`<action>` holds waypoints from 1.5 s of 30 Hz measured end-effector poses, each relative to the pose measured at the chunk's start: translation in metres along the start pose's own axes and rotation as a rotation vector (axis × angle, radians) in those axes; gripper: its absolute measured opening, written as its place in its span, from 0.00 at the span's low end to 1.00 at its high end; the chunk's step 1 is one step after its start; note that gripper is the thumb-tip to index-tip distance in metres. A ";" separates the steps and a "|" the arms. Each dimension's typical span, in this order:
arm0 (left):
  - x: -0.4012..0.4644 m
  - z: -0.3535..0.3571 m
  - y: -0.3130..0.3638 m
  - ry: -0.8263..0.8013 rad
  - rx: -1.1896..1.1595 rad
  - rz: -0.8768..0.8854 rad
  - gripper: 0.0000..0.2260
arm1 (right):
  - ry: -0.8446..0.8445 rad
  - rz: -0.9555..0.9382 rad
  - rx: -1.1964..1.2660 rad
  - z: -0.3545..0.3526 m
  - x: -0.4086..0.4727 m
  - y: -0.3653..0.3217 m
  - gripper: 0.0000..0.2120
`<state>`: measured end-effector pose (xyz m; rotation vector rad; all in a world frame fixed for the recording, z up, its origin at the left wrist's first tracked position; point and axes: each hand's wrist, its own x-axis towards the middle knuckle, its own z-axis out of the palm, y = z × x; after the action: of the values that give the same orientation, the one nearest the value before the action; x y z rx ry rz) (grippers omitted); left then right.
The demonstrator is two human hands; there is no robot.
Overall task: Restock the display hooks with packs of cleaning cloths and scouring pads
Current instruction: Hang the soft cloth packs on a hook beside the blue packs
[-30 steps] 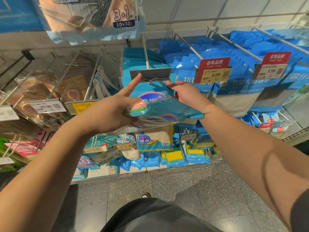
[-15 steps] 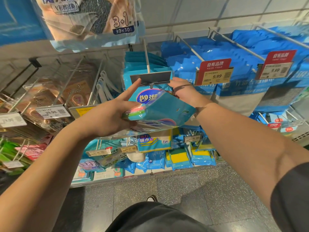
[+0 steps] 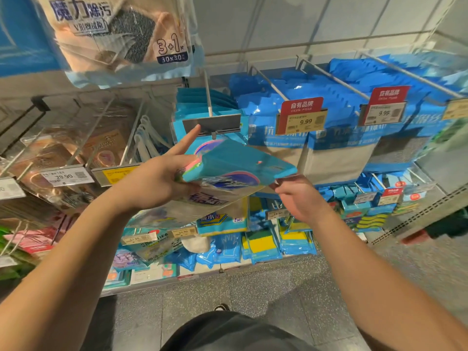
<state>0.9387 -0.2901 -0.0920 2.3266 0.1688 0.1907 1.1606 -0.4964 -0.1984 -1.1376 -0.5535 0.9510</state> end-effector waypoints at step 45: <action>0.002 0.034 -0.012 0.253 0.553 -0.095 0.33 | 0.234 0.088 -0.361 0.063 0.091 -0.026 0.05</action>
<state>0.9461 -0.3052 -0.1238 2.8270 0.5122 0.4367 1.1662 -0.3898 -0.1595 -1.5861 -0.4983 0.7954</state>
